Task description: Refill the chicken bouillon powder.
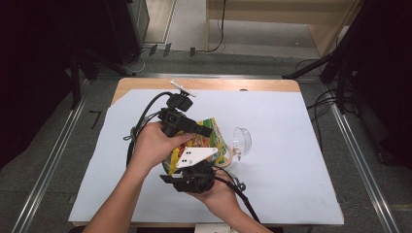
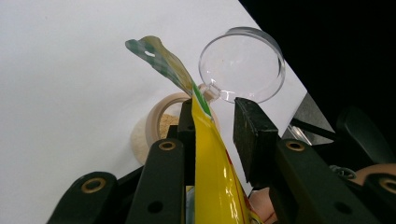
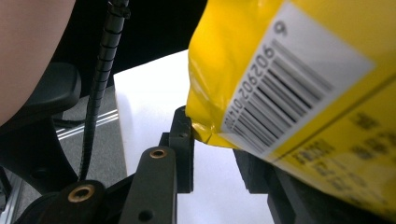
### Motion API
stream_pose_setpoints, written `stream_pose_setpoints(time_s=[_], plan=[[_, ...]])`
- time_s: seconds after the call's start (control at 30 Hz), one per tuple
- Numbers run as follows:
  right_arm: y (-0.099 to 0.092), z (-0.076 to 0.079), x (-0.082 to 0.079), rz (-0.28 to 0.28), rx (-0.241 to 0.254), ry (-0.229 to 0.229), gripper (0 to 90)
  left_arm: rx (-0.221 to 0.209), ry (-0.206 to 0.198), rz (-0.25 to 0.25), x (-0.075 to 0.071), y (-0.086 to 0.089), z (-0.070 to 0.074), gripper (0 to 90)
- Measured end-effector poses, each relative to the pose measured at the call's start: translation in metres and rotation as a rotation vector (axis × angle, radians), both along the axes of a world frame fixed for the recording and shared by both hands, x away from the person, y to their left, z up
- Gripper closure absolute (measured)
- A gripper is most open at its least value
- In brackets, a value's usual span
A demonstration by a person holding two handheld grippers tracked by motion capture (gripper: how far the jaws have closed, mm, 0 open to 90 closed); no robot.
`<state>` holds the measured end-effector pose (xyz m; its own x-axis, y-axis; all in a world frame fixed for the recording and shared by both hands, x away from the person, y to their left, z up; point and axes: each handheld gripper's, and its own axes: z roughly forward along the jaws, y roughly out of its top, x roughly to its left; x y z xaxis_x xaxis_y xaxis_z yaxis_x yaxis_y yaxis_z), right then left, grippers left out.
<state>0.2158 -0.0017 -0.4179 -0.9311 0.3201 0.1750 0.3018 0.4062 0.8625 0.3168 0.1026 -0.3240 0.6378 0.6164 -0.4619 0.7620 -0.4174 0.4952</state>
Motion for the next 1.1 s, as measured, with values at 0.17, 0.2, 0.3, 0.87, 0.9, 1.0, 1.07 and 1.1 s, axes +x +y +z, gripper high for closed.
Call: stream_pose_setpoints(time_s=[0.17, 0.2, 0.3, 0.87, 0.9, 1.0, 1.07, 1.1], plan=[[0.0001, 0.0000, -0.0004, -0.002, 0.001, -0.001, 71.5, 0.002, -0.002, -0.001, -0.0006, 0.0000, 0.0003, 73.3], [0.0001, 0.0001, -0.0005, -0.002, 0.002, 0.000, 71.5, 0.000, -0.001, 0.000, -0.0008, -0.0002, 0.0004, 73.3], [-0.0002, 0.0010, -0.0013, 0.000, 0.004, 0.001, 71.5, -0.004, -0.002, 0.001, -0.0016, -0.0002, 0.0013, 73.2], [-0.0008, -0.0012, -0.0018, -0.004, 0.009, 0.010, 71.6, 0.009, -0.002, -0.005, -0.0017, -0.0027, -0.0010, 73.2], [-0.0008, -0.0013, -0.0019, -0.004, 0.009, 0.010, 71.6, 0.009, -0.001, -0.004, -0.0019, -0.0029, -0.0010, 73.3], [-0.0010, -0.0013, -0.0023, -0.004, 0.007, 0.012, 71.6, 0.010, 0.000, -0.004, -0.0019, -0.0033, -0.0013, 73.3], [-0.0009, -0.0014, -0.0025, -0.005, 0.008, 0.012, 71.6, 0.010, 0.001, -0.007, -0.0017, -0.0033, -0.0014, 73.2], [-0.0010, -0.0013, -0.0026, -0.005, 0.007, 0.011, 71.6, 0.010, 0.001, -0.008, -0.0017, -0.0033, -0.0014, 73.1]])
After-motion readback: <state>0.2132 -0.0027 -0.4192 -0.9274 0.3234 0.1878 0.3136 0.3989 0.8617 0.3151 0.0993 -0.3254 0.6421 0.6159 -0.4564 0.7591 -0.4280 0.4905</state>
